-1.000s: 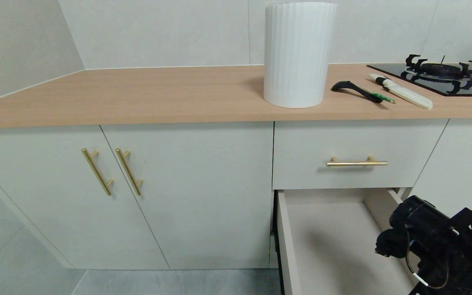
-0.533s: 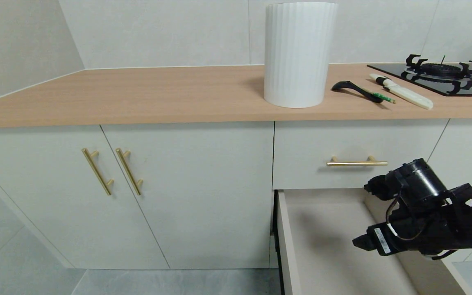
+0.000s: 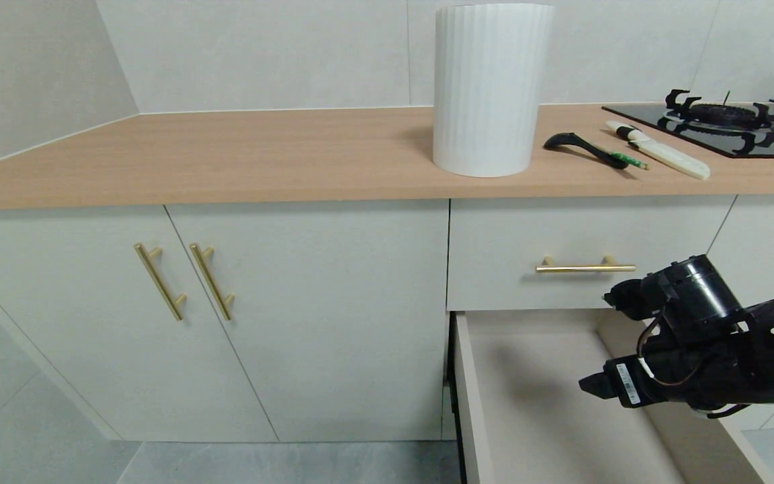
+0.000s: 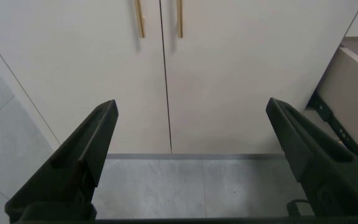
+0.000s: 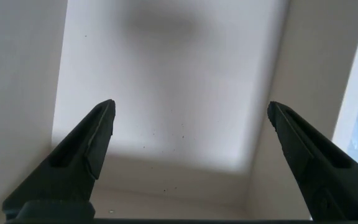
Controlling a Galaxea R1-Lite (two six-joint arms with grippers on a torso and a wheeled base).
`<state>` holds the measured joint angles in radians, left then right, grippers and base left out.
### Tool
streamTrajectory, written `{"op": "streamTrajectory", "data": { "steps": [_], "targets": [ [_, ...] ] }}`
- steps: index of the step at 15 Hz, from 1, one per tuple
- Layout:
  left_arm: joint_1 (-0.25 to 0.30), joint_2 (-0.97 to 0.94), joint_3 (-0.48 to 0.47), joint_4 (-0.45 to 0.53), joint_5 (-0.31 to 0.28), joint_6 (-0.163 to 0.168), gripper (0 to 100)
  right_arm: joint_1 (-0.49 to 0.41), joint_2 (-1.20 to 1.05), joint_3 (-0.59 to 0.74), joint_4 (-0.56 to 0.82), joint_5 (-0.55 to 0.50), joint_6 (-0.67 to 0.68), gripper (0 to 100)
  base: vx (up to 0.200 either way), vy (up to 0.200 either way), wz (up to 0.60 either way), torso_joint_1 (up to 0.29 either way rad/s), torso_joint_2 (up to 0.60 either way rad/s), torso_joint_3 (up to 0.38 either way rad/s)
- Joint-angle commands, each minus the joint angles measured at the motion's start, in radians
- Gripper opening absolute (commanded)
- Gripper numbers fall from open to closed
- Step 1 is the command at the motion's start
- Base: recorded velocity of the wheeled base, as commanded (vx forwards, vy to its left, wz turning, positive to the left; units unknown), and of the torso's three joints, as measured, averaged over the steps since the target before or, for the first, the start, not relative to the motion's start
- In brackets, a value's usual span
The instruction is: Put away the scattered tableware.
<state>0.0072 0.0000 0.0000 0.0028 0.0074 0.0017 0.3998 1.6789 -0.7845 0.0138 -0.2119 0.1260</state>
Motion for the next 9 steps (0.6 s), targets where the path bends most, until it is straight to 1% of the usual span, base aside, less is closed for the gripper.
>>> {"op": "streamTrajectory", "data": {
  "steps": [1,2,3,6,9],
  "targets": [
    [0.000,0.002,0.000,0.000,0.000,0.000,100,0.001,-0.004,0.002,0.000,-0.001,0.000,100,0.000,0.000,0.00,0.000,0.00,0.000],
    [0.000,0.002,0.000,0.000,0.000,0.000,100,0.001,-0.004,0.004,0.000,-0.003,0.000,100,0.000,0.000,0.00,0.002,-0.05,-0.022],
    [0.000,0.002,0.000,0.000,0.000,0.000,100,0.001,-0.004,0.007,0.000,-0.004,0.000,100,0.000,0.000,0.00,0.046,-0.23,-0.178],
    [0.000,0.002,0.000,0.000,0.000,0.000,100,0.001,-0.002,0.007,0.000,-0.004,-0.002,100,0.000,0.000,0.00,0.085,-0.24,-0.279],
    [0.000,0.002,0.000,0.000,0.000,0.000,100,0.001,-0.002,0.007,0.000,-0.004,-0.002,100,0.000,0.000,0.00,0.113,-0.53,-0.308]
  ]
}}
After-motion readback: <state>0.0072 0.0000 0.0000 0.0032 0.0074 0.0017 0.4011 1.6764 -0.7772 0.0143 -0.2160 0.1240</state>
